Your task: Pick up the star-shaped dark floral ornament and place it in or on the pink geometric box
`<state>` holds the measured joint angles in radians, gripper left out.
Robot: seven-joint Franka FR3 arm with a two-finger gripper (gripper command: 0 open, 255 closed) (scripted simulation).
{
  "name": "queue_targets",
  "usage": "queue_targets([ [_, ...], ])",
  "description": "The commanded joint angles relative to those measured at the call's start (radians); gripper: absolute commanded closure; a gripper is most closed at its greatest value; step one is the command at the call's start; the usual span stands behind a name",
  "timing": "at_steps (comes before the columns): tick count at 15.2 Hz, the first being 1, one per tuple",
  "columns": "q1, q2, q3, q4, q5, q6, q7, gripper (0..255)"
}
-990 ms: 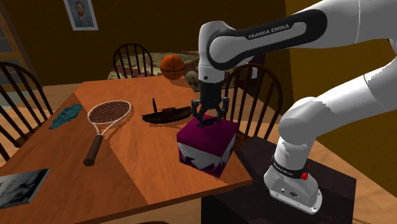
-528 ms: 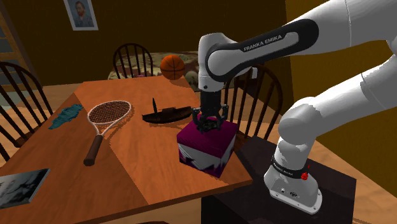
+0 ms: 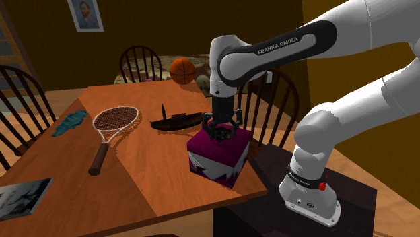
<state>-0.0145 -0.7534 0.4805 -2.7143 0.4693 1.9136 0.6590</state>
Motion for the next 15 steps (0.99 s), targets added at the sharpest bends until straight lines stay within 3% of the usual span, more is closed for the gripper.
queue_targets([
  [1, 0.000, 0.000, 0.000, 0.000, 0.000, 0.000, 0.000, 0],
  [3, 0.000, 0.000, 0.000, 0.000, 0.000, 0.000, 0.000, 0],
  [7, -0.020, -0.025, -0.051, 0.106, -0.049, -0.132, 0.008, 0],
  [15, -0.019, -0.025, -0.051, 0.106, -0.049, -0.132, 0.008, 0],
])
